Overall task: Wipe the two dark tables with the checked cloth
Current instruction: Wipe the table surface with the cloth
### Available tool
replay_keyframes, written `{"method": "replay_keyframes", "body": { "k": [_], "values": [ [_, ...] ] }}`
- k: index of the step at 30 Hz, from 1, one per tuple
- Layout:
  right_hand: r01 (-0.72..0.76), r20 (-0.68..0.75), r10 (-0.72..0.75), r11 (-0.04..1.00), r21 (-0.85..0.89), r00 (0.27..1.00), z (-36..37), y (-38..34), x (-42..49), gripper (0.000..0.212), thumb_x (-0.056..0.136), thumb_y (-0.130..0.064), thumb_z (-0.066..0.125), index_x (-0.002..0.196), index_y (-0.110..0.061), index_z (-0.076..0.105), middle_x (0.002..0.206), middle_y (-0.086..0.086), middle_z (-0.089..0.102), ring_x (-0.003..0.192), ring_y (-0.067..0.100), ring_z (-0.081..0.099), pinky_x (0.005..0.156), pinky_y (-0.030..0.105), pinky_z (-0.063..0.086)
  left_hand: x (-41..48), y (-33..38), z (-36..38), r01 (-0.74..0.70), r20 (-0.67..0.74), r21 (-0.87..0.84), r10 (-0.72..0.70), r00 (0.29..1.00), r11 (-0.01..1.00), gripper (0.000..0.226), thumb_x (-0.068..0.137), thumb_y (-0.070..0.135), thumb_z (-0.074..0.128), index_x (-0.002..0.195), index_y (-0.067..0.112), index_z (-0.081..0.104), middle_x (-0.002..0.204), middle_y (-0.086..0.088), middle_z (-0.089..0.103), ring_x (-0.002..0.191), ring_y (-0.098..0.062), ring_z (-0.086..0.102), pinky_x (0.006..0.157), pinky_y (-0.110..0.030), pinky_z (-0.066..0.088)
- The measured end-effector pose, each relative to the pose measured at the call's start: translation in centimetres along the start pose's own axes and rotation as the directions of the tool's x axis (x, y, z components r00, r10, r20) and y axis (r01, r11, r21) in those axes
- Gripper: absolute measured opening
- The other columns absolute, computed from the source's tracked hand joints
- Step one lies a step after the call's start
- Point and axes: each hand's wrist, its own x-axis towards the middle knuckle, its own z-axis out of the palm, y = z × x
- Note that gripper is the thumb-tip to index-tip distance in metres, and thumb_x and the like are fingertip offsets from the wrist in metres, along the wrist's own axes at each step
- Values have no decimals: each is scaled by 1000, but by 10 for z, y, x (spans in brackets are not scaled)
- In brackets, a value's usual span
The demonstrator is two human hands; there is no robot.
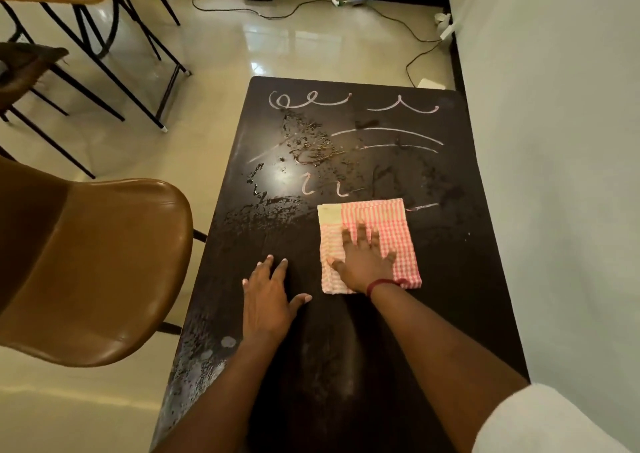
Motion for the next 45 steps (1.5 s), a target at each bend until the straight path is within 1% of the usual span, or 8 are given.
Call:
{"method": "replay_keyframes", "body": {
  "k": [6,12,16,23,31,37,42,45],
  "values": [
    [-147,-31,149,986,79,988,-17,54,1,72,94,-56,35,151,-30,-2,160,2,-16,146,32,-11,110,69,7,9,14,6,-56,38,41,55,998,998,91,79,60,65,153,25,24,162,-7,15,149,-28,13,119,-53,15],
    [-100,-19,100,995,9,995,2,53,-21,72,95,-56,32,151,-28,-4,159,7,-18,145,37,-15,108,70,4,11,27,13,-55,80,88,48,996,995,91,79,59,66,152,26,25,163,-7,12,150,-30,8,119,-55,13],
    [-72,10,71,997,36,997,-16,69,-3,74,93,-59,33,150,-31,-5,159,2,-20,146,32,-15,109,69,3,13,29,12,-29,107,90,20,994,996,90,79,55,69,152,26,25,163,-7,11,150,-31,6,119,-56,13],
    [-247,-27,251,962,114,968,-31,133,-6,74,94,-58,31,151,-27,-5,160,4,-17,146,33,-10,111,68,8,15,32,12,-6,128,76,-4,992,997,90,77,51,72,151,24,29,162,-6,12,149,-32,7,119,-57,13],
    [-223,-13,225,972,78,974,-33,146,-5,75,94,-60,28,150,-27,-8,159,5,-20,146,34,-13,111,66,4,16,32,12,-8,139,96,-6,990,995,90,79,52,71,152,24,26,163,-7,10,149,-32,5,119,-57,12],
    [-329,-12,334,934,139,943,-47,196,2,75,95,-59,25,151,-23,-10,159,6,-18,146,35,-11,113,65,5,16,32,12,-2,142,108,-13,990,994,89,79,51,70,152,24,26,163,-7,10,149,-33,5,118,-58,13],
    [-342,-116,345,939,41,931,-9,178,-40,74,96,-55,26,152,-17,-4,160,13,-10,146,38,-3,115,60,9,14,35,12,-8,140,133,-11,990,991,87,81,50,69,152,23,25,162,-9,10,149,-34,5,117,-59,15],
    [-265,-106,263,964,-5,959,2,138,-45,74,96,-54,27,152,-16,-3,159,14,-11,146,40,-2,115,61,8,14,37,12,-9,146,144,-13,989,990,87,82,49,68,152,22,24,163,-9,9,149,-35,5,117,-59,15]
  ]
}}
